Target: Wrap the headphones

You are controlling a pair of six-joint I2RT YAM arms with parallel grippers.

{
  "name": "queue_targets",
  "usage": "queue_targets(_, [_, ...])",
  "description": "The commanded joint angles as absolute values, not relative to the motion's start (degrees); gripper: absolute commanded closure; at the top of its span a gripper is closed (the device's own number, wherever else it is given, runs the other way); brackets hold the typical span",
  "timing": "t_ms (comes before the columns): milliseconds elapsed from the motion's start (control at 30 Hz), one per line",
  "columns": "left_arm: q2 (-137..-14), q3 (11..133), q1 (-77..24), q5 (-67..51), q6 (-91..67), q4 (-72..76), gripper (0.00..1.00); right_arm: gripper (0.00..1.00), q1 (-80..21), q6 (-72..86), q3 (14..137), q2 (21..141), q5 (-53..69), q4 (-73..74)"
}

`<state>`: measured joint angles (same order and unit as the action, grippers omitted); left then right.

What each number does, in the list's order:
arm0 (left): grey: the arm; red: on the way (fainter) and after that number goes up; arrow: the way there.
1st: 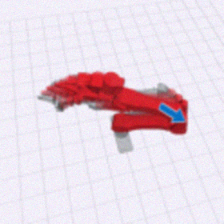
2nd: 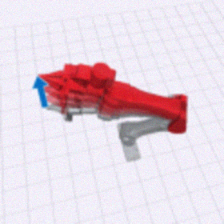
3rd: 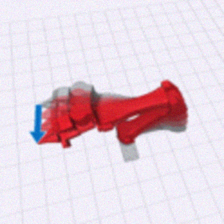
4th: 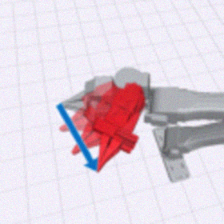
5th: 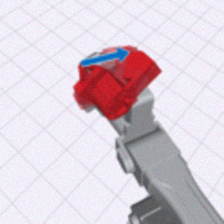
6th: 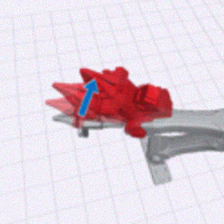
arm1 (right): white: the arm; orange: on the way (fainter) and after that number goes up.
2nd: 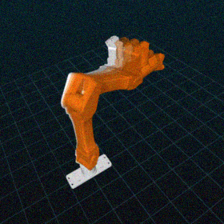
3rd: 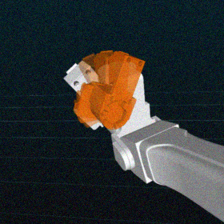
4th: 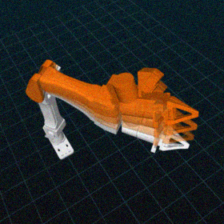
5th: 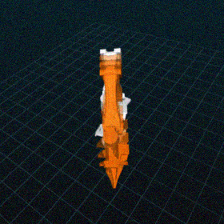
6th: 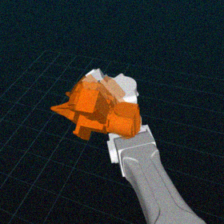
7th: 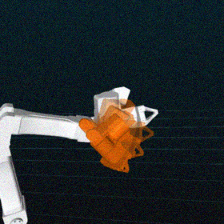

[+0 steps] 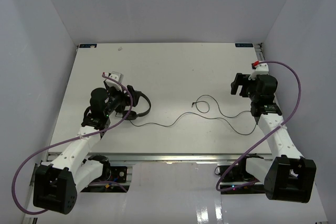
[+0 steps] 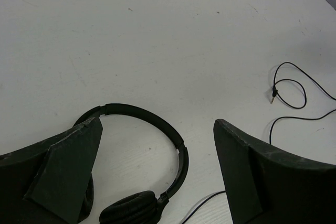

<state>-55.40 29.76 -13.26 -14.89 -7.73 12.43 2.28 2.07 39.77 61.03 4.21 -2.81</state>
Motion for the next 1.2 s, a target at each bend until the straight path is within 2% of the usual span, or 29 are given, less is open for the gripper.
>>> queue_targets(0, [-54.41, 31.99, -13.45, -16.08, -8.35, 11.77, 0.02, 0.10, 2.46, -2.39, 38.58, 58.97, 11.45, -3.95])
queue_targets(233, [-57.56, 34.83, -13.53, -15.96, -10.43, 7.74, 0.02, 0.10, 2.46, -21.40, 34.78, 56.53, 35.50, -0.32])
queue_targets(367, [-62.37, 38.92, -13.54, -18.28, -15.44, 4.39, 0.02, 0.10, 2.46, -34.31, 35.19, 58.36, 49.82, 9.04])
queue_targets(400, [-64.34, 41.41, -13.64, -18.39, -17.46, -0.78, 0.04, 0.10, 2.46, -36.14, 36.12, 58.68, 50.78, 11.63])
queue_targets(500, [-71.52, 51.78, -15.21, -13.58, -24.62, -17.00, 0.14, 0.10, 2.46, -33.92, 36.82, 58.97, 50.00, 11.33])
queue_targets(533, [-72.70, 55.98, -17.21, -8.50, -26.81, -19.69, 0.16, 0.10, 2.46, -33.47, 36.63, 58.84, 48.91, 10.30])
queue_targets(633, [-77.86, 63.97, -23.49, 2.81, -32.75, -30.22, 0.16, 0.10, 2.46, -31.49, 36.57, 58.97, 46.82, 8.09])
queue_targets(700, [-80.46, 66.83, -27.23, 6.11, -37.92, -32.68, 0.16, 0.10, 2.46, -30.36, 36.81, 58.82, 46.34, 8.09])
queue_targets(833, [-91.25, 75.10, -29.38, 12.88, -47.73, -43.68, 0.23, 0.10, 2.55, -28.90, 36.23, 56.87, 46.25, 6.92])
queue_targets(933, [-99.75, 84.65, -30.66, 20.38, -53.22, -54.53, 0.25, 0.10, 2.55, -28.18, 35.65, 55.32, 45.42, 6.01])
queue_targets(1033, [-105.13, 91.56, -31.79, 24.30, -55.77, -59.93, 0.23, 0.10, 2.63, -27.70, 35.34, 54.26, 44.76, 5.29])
queue_targets(1167, [-109.15, 91.58, -32.25, 24.84, -55.55, -59.19, 0.24, 0.10, 2.64, -27.42, 35.42, 53.79, 44.07, 5.10])
